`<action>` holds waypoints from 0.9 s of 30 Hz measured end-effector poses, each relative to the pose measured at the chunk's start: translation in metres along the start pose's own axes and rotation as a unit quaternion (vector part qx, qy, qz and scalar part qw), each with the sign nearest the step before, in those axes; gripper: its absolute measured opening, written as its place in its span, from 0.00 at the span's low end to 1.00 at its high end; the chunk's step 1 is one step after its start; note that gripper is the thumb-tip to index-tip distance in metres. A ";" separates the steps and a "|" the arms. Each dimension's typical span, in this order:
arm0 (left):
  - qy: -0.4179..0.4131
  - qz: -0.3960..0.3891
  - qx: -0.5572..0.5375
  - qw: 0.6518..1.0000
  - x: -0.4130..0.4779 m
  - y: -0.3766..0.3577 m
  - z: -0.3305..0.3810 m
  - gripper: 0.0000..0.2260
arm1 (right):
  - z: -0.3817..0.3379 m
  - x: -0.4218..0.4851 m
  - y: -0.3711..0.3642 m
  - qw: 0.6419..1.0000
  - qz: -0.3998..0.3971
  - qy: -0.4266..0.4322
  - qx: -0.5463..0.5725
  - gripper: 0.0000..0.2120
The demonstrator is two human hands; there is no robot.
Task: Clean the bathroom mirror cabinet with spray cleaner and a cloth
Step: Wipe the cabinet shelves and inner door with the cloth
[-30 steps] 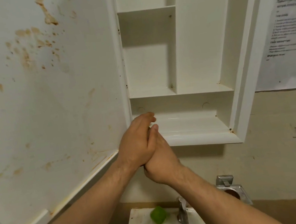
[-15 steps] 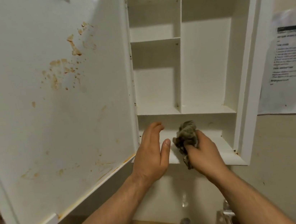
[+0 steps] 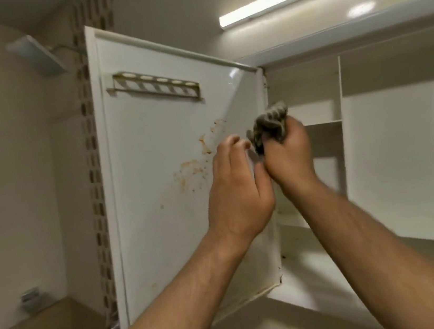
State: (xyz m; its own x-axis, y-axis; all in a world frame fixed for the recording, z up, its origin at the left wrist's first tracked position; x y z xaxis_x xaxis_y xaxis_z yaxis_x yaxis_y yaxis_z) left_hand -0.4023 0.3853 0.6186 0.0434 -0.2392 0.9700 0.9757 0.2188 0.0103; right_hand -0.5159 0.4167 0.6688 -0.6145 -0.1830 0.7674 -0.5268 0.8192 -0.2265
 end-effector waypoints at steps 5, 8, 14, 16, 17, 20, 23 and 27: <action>-0.111 -0.014 0.234 0.966 0.050 0.052 0.022 0.21 | -0.037 0.061 -0.071 0.999 -0.016 0.038 -0.003 0.26; -0.154 -0.027 0.353 0.923 0.069 0.070 0.028 0.26 | -0.035 0.043 -0.089 0.988 -0.077 0.128 -0.035 0.34; -0.210 -0.100 0.441 0.867 0.075 0.075 0.016 0.32 | 0.024 0.001 -0.054 0.858 -0.214 0.455 -0.108 0.37; -0.214 -0.099 0.449 0.862 0.081 0.077 0.008 0.31 | 0.028 0.023 -0.053 0.866 -0.184 0.435 -0.167 0.43; -0.207 -0.095 0.451 0.863 0.084 0.079 0.003 0.31 | 0.025 0.035 -0.054 0.886 -0.150 0.394 -0.192 0.43; -0.195 -0.084 0.465 0.860 0.092 0.079 -0.008 0.32 | -0.001 0.064 -0.067 0.970 -0.057 0.179 -0.153 0.38; -0.202 -0.072 0.482 0.849 0.092 0.079 -0.015 0.34 | -0.016 0.045 -0.087 0.966 -0.073 0.222 -0.111 0.40; -0.240 -0.088 0.511 0.820 0.087 0.084 -0.023 0.40 | 0.019 -0.002 -0.078 0.833 -0.213 0.493 -0.131 0.37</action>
State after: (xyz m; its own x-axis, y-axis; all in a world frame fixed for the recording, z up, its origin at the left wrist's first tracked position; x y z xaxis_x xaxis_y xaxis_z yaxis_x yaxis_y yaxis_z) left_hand -0.3119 0.3610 0.6983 -0.4080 -0.0048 0.9130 0.2568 0.9590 0.1198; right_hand -0.4843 0.3426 0.6735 0.4446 -0.0582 0.8938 -0.3486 0.9080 0.2325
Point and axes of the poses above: each hand's wrist, its own x-axis towards the middle knuckle, its own y-axis out of the back of the hand, z = x × y, the point moved 4 cm from there along x, towards the middle knuckle, and after that the axes turned 10 degrees about z, right-handed, at the moved point
